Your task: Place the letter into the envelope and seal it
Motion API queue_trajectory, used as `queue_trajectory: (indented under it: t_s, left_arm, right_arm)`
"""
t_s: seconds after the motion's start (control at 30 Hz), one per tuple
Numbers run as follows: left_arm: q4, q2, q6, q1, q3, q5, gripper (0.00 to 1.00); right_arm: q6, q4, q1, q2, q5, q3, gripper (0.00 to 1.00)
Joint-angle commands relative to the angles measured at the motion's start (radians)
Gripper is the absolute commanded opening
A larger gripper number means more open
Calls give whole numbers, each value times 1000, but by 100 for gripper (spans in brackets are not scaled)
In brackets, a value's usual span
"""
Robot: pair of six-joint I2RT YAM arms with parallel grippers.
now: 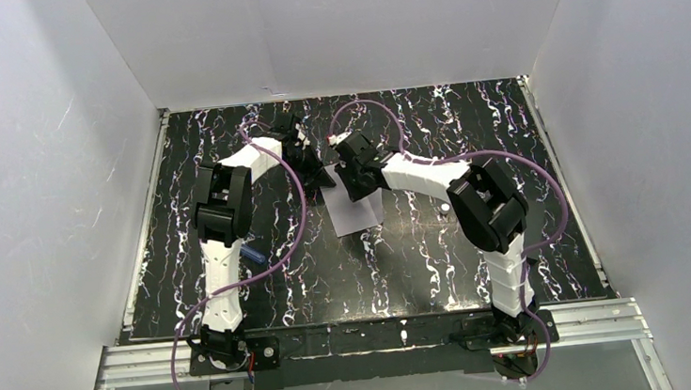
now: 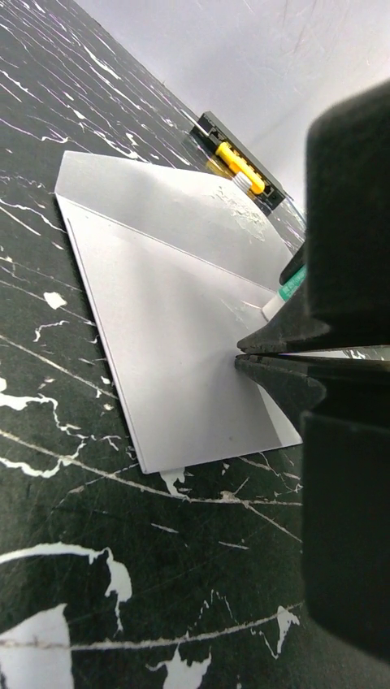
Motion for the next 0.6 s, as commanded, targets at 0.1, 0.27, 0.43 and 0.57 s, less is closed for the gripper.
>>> queue_trajectory:
  t_s: [0.1,0.27,0.43,0.57]
  left_arm:
    - [-23,53,18,7,-59,-155,0]
    - [-24,52,33,6,-64,-149,0]
    - [-26,51,33,7,-71,-147,0]
    - [-25,51,33,7,-76,-146,0]
  right_arm:
    - [-2,-86,-3,-27,-134,-30,1]
    - [12,-121,3,-1,-98,28,1]
    - [2,-134,26,23,-40,26,1]
    - [-6,-80,46,30,-2,-19,1]
